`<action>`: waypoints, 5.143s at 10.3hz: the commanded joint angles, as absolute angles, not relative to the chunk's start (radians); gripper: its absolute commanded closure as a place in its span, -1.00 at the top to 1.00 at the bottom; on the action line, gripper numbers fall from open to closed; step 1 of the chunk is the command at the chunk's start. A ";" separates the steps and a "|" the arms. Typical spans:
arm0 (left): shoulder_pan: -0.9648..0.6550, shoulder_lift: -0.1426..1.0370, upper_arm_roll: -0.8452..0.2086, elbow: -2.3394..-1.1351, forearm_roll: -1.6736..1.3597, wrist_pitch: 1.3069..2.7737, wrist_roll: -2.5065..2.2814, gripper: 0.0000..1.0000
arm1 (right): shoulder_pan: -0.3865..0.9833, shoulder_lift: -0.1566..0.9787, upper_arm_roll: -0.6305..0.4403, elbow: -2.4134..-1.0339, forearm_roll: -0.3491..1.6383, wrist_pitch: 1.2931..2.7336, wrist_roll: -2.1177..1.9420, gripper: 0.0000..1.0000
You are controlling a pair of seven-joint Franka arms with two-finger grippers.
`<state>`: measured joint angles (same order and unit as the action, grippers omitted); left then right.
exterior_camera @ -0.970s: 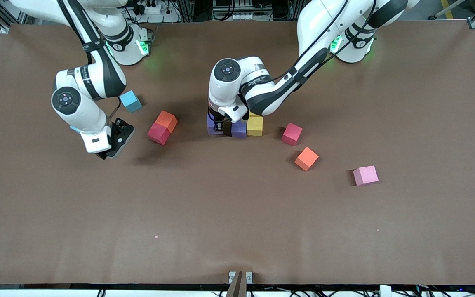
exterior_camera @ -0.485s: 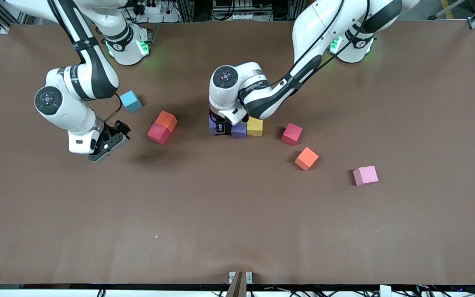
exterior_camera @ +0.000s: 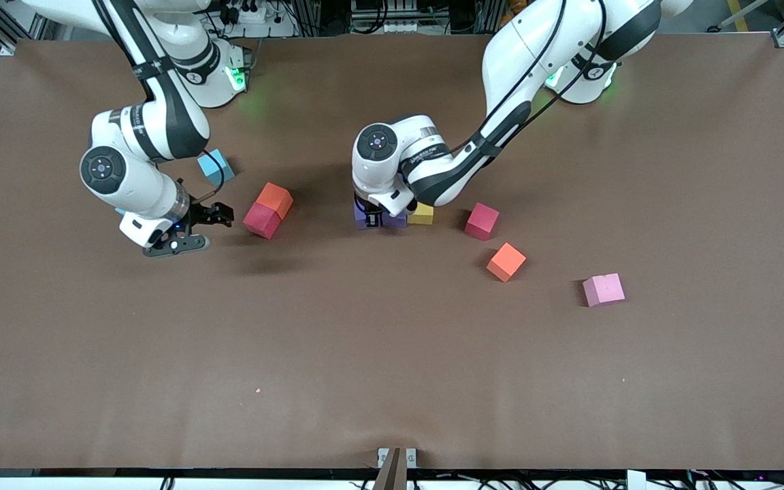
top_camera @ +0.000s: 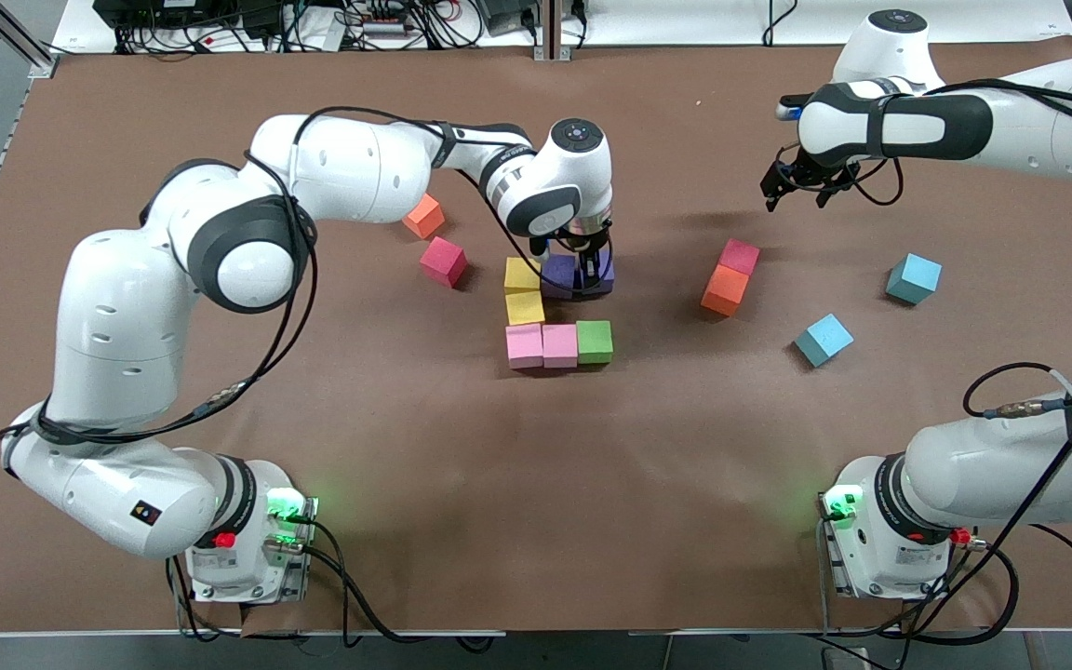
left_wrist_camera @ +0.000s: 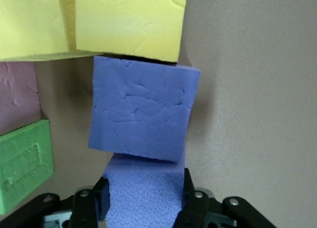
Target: Form number 2 with 11 blocks
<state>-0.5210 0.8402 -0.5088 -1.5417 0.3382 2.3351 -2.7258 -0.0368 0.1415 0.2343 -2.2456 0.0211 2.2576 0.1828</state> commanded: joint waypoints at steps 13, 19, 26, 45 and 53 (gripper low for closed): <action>-0.529 0.828 -0.492 -1.537 0.344 2.319 -2.737 -0.07 | 0.101 0.287 0.241 -2.256 0.034 2.368 0.796 1.00; -0.528 0.825 -0.492 -1.540 0.344 2.306 -2.735 0.00 | 0.120 0.293 0.247 -2.301 0.034 2.376 0.813 1.00; -0.529 0.824 -0.497 -1.540 0.342 2.261 -2.734 0.08 | 0.115 0.345 0.253 -2.318 0.034 2.480 0.815 0.70; -0.093 0.559 -0.601 -1.532 0.310 1.876 -1.994 1.00 | 0.347 0.518 0.220 -1.791 0.032 2.333 0.719 -0.11; 0.262 0.497 -0.713 -1.705 0.255 1.871 -1.617 1.00 | 0.673 0.706 0.049 -1.577 0.014 2.235 0.615 -0.18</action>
<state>0.1677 0.5654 -0.6413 -1.6076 0.2808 1.8624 -1.6444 0.6554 0.6866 0.0626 -1.6112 0.0179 2.2489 0.6346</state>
